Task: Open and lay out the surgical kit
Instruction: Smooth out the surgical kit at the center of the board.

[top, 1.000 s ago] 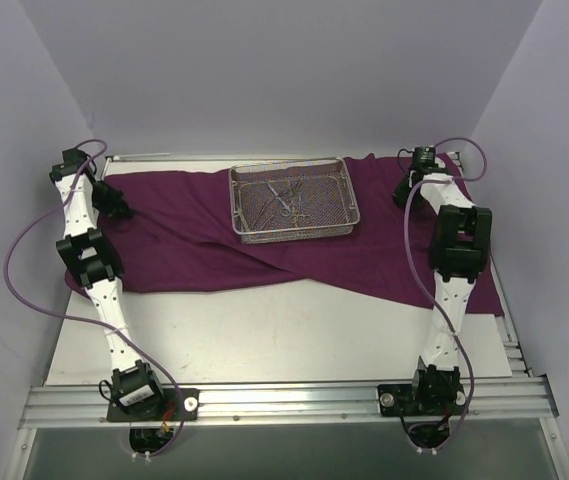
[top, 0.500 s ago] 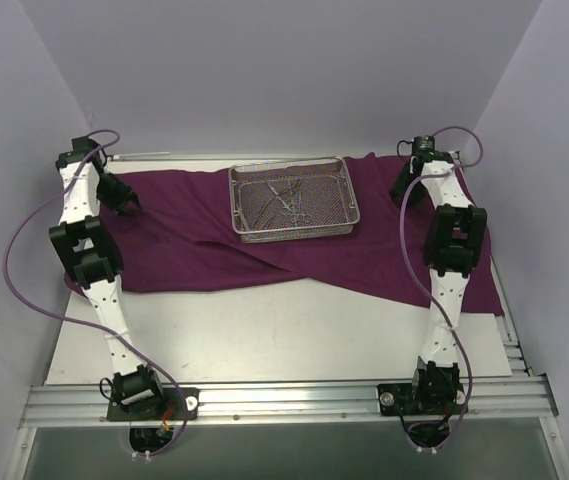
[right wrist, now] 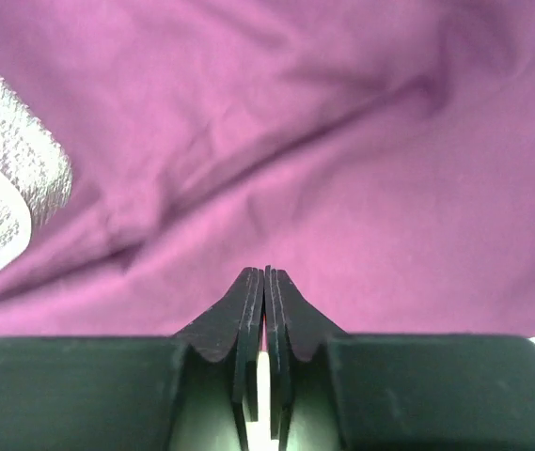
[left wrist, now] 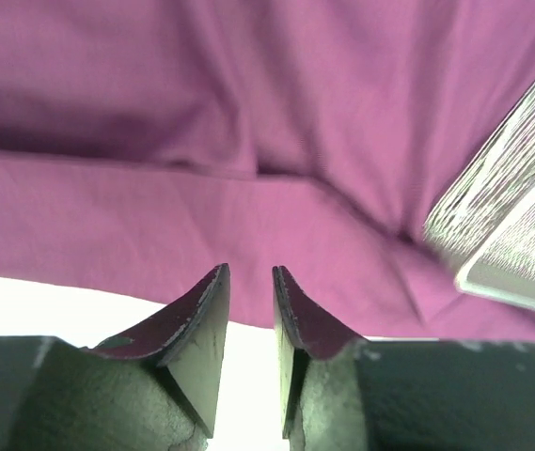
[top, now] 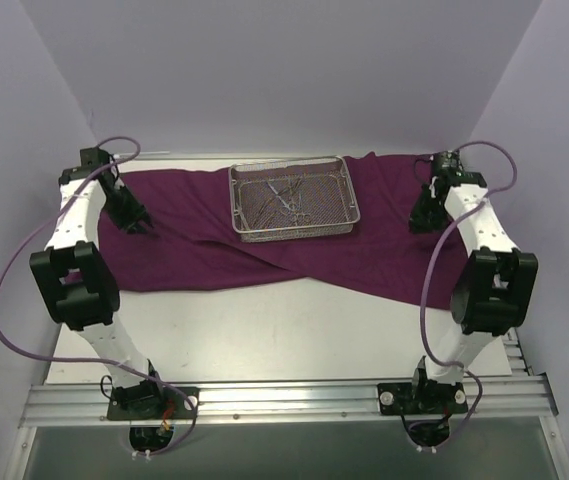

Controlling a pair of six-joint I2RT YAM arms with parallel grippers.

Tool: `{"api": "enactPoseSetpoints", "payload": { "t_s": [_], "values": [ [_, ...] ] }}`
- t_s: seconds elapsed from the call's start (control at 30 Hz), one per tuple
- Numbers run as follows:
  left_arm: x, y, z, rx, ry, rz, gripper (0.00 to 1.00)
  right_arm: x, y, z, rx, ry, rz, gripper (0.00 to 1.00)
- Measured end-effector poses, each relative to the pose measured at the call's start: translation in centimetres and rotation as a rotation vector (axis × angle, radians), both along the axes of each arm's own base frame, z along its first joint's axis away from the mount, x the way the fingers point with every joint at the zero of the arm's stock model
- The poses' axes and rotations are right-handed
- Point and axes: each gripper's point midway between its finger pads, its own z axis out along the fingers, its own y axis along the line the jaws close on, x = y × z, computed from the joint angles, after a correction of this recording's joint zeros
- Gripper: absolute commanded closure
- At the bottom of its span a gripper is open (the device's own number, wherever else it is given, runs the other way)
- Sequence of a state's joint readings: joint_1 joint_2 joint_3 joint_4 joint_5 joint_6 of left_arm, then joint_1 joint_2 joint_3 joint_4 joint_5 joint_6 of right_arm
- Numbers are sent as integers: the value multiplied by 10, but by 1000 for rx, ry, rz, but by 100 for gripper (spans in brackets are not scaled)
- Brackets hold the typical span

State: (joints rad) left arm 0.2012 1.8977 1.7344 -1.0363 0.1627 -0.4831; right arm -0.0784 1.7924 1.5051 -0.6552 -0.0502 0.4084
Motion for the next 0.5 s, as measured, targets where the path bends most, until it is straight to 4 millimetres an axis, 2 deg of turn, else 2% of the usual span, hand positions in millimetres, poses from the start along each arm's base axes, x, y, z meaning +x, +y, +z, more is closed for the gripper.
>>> {"api": "enactPoseSetpoints", "payload": {
  "t_s": [0.1, 0.33, 0.4, 0.5],
  "values": [
    [-20, -11, -11, -25, 30, -19, 68, -20, 14, -6, 54, 3, 33, 100],
    [-39, -32, -4, -41, 16, -84, 69, -64, 80, -66, 141, 157, 183, 100],
    [-41, -34, 0, -41, 4, -91, 69, -70, 92, -74, 157, 172, 202, 100],
    [-42, -35, 6, -39, -14, -101, 69, -66, 95, -82, 164, 158, 191, 100]
  ]
}}
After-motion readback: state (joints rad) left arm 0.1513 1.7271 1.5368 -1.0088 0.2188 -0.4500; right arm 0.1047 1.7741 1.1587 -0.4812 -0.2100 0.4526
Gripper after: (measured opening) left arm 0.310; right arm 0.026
